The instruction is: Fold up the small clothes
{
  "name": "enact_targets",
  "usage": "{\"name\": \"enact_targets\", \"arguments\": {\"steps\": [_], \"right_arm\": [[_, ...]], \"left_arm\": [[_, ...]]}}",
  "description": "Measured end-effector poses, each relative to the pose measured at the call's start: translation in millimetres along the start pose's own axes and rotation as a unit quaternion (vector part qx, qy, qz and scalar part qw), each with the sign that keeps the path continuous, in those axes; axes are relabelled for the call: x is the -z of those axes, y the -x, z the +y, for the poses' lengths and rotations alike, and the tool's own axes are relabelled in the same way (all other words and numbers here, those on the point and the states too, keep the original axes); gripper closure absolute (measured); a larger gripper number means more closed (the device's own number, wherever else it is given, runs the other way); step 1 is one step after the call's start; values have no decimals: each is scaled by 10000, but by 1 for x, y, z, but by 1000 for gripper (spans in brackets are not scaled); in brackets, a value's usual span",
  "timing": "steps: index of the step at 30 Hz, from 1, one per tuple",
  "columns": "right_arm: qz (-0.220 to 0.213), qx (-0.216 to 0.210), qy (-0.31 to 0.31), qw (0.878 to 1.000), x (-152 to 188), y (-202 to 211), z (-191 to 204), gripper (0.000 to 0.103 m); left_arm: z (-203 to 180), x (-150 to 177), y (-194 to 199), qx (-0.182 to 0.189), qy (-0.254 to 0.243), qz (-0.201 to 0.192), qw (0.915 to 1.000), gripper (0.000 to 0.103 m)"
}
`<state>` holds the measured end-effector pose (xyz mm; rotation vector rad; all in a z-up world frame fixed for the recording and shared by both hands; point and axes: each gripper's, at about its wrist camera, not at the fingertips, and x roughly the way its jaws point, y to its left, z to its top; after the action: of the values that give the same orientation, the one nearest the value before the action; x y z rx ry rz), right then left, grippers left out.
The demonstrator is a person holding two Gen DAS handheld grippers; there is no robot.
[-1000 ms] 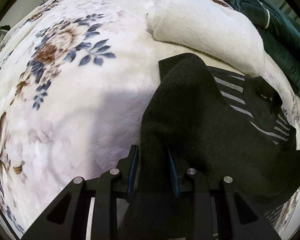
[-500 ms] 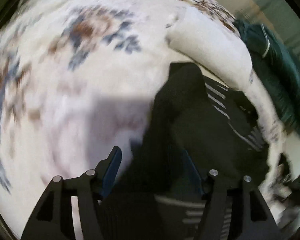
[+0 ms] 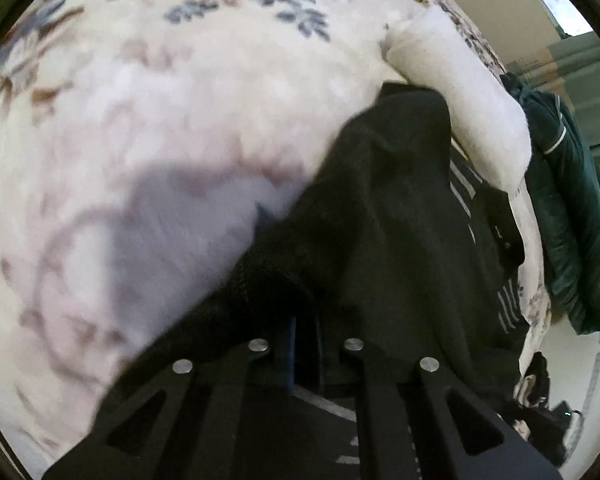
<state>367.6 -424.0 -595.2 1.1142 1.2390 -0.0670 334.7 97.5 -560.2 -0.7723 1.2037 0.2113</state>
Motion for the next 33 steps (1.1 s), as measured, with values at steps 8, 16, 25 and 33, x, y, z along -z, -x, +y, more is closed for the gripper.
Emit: {"name": "enact_targets", "arguments": {"steps": [8,16,25,33], "right_arm": [[810,1038,757,9884,33,-16,10,94],[611,1555,1449,9752,26,24,27,53],[361,2005,1764,9630,-29,0,24,81],[-813,1795,2691,9427,-9,45,84,96]], "left_arm": [[21,-13,5,24,15,64,10000,94],[15,-8,38,-492,-652,94,9966,87],[-31,-33,17,-624,-1171,-245,9909,77],[-51,-46,-1,-818,-1717,-316,9812,77]]}}
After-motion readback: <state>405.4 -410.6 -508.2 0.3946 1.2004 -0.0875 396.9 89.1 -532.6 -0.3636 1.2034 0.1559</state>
